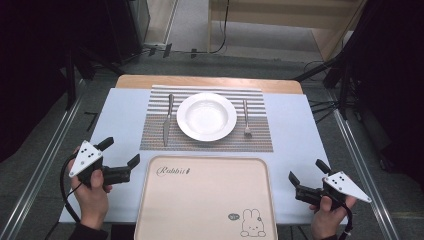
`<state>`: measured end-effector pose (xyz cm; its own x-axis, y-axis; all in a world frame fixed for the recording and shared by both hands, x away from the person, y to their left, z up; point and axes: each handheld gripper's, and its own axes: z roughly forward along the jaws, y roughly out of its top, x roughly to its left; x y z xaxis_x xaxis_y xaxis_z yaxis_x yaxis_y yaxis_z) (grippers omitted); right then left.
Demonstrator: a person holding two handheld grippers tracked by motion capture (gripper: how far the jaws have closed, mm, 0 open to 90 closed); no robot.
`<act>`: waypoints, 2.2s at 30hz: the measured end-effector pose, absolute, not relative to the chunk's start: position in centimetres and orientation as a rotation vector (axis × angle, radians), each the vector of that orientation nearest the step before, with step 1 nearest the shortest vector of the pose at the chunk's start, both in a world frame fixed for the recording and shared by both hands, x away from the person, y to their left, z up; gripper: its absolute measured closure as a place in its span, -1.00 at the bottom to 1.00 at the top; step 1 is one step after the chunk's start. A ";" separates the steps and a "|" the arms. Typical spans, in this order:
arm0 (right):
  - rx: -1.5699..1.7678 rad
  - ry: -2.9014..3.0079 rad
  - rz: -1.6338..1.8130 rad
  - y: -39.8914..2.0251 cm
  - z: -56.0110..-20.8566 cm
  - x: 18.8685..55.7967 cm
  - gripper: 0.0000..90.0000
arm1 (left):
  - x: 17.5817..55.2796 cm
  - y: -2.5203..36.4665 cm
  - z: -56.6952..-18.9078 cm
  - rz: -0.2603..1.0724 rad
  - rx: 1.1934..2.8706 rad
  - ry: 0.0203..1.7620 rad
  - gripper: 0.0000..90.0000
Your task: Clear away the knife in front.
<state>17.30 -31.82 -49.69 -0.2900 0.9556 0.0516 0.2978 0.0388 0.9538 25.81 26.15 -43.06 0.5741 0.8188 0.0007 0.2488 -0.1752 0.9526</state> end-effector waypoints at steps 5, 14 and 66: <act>1.283 1.675 1.276 -31.7 -49.8 17.3 -1.00 | 27.0 25.5 -42.6 0.646 1.733 0.886 -1.00; 1.276 1.682 1.283 -31.6 -49.8 17.4 -1.00 | 28.6 24.7 -41.4 0.640 1.743 0.878 -1.00; 1.251 1.716 1.301 -30.9 -49.8 17.6 -1.00 | 37.8 19.2 -40.7 0.590 1.808 0.953 -1.00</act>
<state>17.61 -30.90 -49.83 -0.3423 0.9381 0.0538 0.3047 0.0567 0.9508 37.78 19.16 -40.70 0.5756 0.8175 -0.0201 0.3467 -0.2217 0.9114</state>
